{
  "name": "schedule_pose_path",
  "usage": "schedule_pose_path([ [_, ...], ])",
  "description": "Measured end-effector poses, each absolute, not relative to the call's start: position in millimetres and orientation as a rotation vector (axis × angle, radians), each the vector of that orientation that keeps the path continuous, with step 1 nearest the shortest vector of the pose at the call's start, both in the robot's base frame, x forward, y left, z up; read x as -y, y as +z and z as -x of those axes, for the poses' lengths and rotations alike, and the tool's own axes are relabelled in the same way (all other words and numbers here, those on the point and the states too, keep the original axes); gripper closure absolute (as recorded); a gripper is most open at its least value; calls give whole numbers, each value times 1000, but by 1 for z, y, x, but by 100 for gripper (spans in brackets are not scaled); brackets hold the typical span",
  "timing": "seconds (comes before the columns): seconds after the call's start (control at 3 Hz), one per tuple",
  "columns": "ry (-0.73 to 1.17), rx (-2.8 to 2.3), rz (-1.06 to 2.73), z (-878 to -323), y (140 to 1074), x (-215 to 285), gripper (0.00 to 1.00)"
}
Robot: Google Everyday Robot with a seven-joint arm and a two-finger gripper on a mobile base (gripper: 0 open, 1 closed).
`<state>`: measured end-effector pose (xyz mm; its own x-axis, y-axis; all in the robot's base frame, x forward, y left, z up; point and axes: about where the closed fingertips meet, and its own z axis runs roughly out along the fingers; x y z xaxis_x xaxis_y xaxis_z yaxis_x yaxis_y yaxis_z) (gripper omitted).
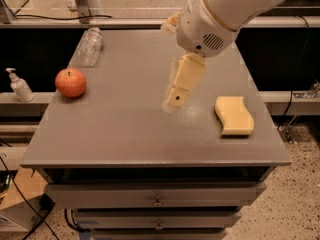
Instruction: Pick apple
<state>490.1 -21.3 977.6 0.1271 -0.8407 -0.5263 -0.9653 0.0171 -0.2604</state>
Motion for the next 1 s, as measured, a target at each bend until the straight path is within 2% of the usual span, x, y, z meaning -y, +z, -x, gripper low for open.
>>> schedule_pose_path([
  [0.67, 427, -1629, 1901, -524, 955, -74, 0],
  [1.0, 437, -1624, 1908, -525, 952, -79, 0],
])
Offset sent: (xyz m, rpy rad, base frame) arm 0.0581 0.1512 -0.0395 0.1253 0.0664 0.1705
